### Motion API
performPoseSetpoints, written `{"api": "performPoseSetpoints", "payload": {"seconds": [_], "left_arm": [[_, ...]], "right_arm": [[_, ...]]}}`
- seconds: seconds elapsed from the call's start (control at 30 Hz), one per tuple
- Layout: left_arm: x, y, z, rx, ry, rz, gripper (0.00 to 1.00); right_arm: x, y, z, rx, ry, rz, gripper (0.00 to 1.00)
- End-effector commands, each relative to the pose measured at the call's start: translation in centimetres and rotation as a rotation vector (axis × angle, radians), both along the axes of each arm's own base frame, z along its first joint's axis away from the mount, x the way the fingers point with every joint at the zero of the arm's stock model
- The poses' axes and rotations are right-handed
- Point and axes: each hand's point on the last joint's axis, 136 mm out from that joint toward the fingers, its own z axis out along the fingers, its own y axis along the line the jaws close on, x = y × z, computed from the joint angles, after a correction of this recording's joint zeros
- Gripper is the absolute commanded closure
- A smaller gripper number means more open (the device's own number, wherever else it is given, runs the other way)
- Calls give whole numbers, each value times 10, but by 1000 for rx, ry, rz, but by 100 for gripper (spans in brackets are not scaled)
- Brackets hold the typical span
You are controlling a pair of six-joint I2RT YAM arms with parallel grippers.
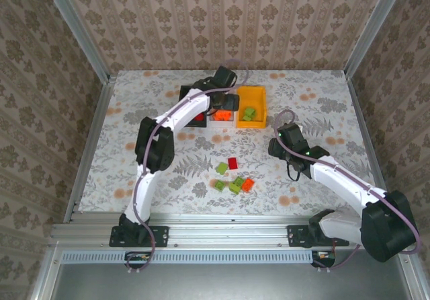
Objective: Sort the legos into containers by color
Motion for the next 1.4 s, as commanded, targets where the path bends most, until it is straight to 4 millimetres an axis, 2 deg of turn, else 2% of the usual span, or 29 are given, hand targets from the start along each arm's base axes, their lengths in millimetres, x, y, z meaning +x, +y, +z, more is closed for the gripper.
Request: {"api": "performPoseSetpoints", "payload": {"seconds": [0.0, 0.07, 0.17, 0.23, 0.3, 0.4, 0.53, 0.73, 0.9, 1.07, 1.17, 1.23, 1.37], "left_arm": [[2, 2, 11, 33, 14, -4, 11], [1, 2, 20, 23, 6, -1, 9], [-13, -2, 46, -30, -20, -27, 9], [-30, 1, 61, -57, -42, -47, 9], [-50, 13, 65, -71, -44, -47, 9], [-82, 49, 53, -78, -29, 4, 9], [-130, 104, 28, -114, 15, 100, 9], [-190, 160, -11, -82, 90, 166, 9], [-214, 171, -31, -158, 127, 196, 10], [-219, 170, -32, -182, 128, 186, 10], [-218, 170, -27, -185, 115, 174, 10], [-218, 171, -26, -183, 108, 172, 10], [-218, 175, -23, -186, 95, 175, 10]], "right_arm": [[4, 10, 12, -12, -10, 52, 41], [3, 17, 15, -14, -15, 74, 40], [1, 39, 20, -20, -25, 140, 40], [-1, 57, 19, -36, -16, 188, 40], [-4, 75, 14, -22, -1, 228, 40], [-11, 111, -3, -3, 48, 308, 40], [-12, 144, -27, 5, 111, 361, 39], [-1, 175, -49, 57, 169, 395, 38], [5, 187, -69, 80, 217, 384, 38], [11, 186, -73, 56, 216, 352, 41], [13, 179, -75, 17, 220, 336, 52], [13, 178, -73, 8, 216, 335, 64], [17, 173, -58, -13, 181, 326, 72]]}}
